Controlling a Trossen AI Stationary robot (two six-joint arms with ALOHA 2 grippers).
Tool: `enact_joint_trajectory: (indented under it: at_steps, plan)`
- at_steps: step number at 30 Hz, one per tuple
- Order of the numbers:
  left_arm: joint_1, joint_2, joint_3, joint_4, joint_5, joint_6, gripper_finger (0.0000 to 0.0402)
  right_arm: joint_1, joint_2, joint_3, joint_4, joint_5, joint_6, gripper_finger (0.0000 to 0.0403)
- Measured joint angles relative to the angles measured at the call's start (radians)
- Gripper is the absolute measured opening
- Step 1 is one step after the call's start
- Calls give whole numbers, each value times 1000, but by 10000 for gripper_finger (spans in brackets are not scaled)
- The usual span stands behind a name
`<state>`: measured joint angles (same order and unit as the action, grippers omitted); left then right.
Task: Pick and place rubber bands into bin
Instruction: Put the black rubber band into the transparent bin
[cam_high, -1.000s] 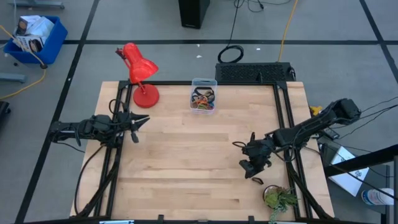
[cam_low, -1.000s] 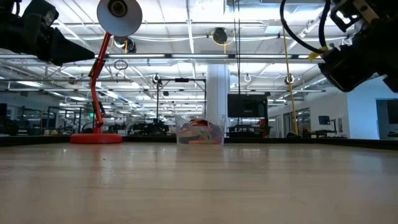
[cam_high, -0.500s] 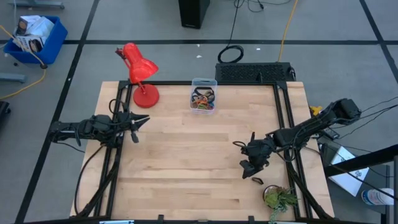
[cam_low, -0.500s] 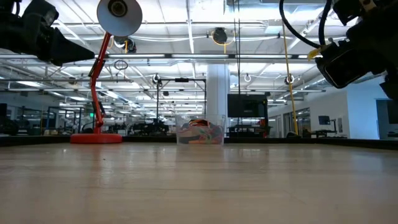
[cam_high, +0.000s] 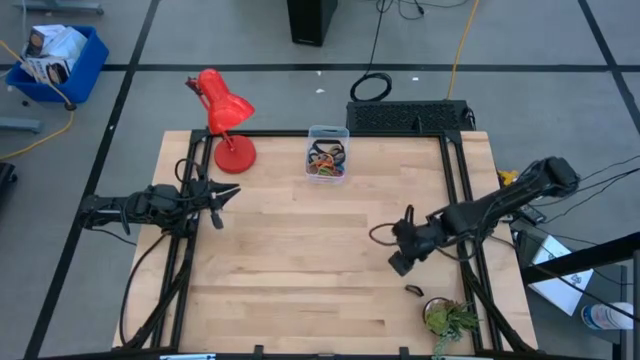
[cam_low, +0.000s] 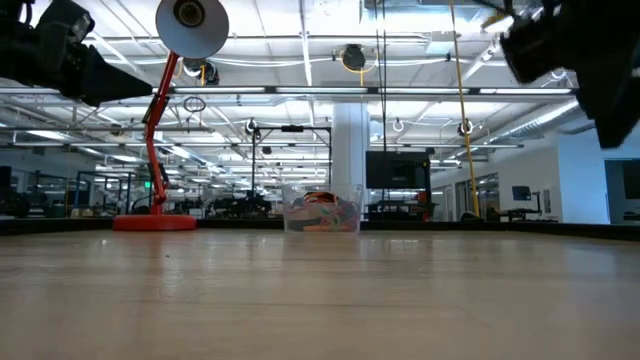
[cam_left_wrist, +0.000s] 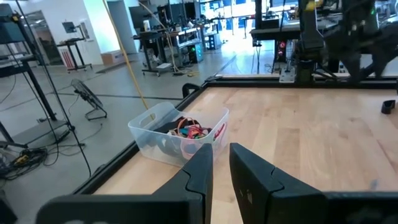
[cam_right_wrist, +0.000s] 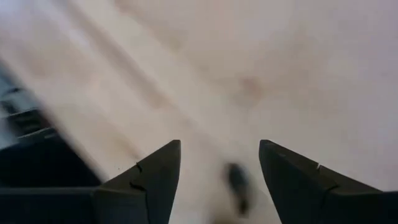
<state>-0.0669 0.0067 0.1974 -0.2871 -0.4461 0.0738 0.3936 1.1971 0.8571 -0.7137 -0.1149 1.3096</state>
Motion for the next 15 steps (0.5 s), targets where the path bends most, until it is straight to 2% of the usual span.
enact_joint_trajectory:
  at_steps: [3,7,10,15]
  plan:
    - [0,0,0,0,0,2,63,55,37,116,-199,100,3,215]
    - [0,0,0,0,-1,4,63,114,125,188,-315,110,-2,215]
    - [0,0,0,0,-1,4,63,157,221,217,-307,78,-50,214]
    - [0,0,0,0,-2,8,63,204,372,247,-298,-38,-65,214]
